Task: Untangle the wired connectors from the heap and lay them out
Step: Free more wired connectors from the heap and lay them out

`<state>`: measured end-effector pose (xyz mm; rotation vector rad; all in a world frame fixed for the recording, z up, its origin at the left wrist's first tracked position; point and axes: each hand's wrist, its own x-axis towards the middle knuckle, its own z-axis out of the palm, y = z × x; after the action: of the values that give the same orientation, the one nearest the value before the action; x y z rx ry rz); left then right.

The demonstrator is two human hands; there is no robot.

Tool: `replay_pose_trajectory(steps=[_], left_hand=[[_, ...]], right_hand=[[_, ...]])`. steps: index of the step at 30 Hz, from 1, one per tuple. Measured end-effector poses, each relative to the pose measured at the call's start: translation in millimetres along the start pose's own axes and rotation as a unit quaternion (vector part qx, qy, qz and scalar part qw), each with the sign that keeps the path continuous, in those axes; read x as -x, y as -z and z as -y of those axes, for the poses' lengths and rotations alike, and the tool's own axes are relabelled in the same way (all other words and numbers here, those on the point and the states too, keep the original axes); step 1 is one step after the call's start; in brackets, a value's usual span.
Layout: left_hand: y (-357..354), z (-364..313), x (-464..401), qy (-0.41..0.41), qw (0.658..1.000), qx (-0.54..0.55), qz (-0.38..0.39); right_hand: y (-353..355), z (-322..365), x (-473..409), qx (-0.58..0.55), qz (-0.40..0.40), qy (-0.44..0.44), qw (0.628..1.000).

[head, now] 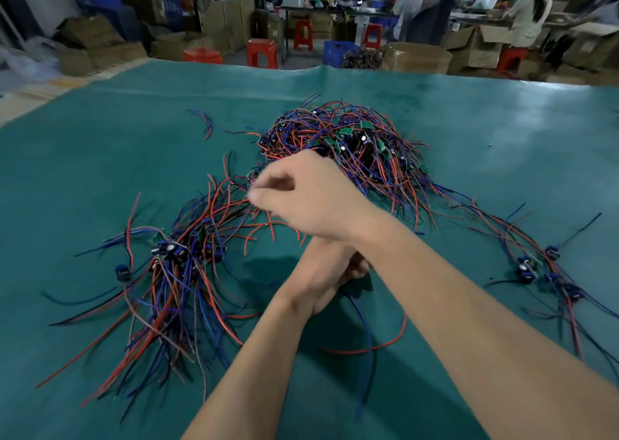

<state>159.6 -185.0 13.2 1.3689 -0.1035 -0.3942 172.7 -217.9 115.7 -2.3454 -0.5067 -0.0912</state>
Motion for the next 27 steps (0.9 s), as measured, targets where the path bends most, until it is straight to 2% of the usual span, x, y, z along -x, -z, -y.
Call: replay_pose_trajectory(steps=[3, 5, 7, 9, 13, 20, 24, 27], left_hand=[[-3.3, -5.4, 4.2, -0.021, 0.999, 0.026, 0.035], [-5.6, -8.0, 6.2, -0.017, 0.998, 0.033, 0.046], [-5.4, -8.5, 6.8, -0.011, 0.998, 0.036, 0.054], [-5.3, -10.8, 7.9, -0.007, 0.998, 0.037, 0.057], [-7.0, -12.9, 9.2, -0.001, 0.998, 0.046, 0.051], [-6.7, -12.7, 7.9, 0.007, 0.998, 0.047, 0.047], [-6.5, -10.8, 7.4, 0.009, 0.998, 0.053, 0.046], [-6.5, -11.4, 6.4, 0.007, 0.997, 0.076, 0.033]], right_hand=[[16.7, -36.5, -7.7, 0.101, -0.085, -0.062, 0.989], [27.2, -62.1, -17.5, 0.17, -0.109, -0.106, 0.974], [37.0, -83.3, -26.0, 0.224, -0.091, -0.147, 0.959], [43.3, -97.8, -31.2, 0.233, -0.057, -0.176, 0.955], [44.1, -111.9, -32.0, 0.158, -0.061, -0.204, 0.964], [55.0, -127.8, -17.6, 0.074, -0.221, -0.196, 0.953], [69.7, -125.2, 10.6, -0.08, -0.273, -0.203, 0.937], [75.2, -117.7, 41.6, -0.195, -0.261, -0.19, 0.926]])
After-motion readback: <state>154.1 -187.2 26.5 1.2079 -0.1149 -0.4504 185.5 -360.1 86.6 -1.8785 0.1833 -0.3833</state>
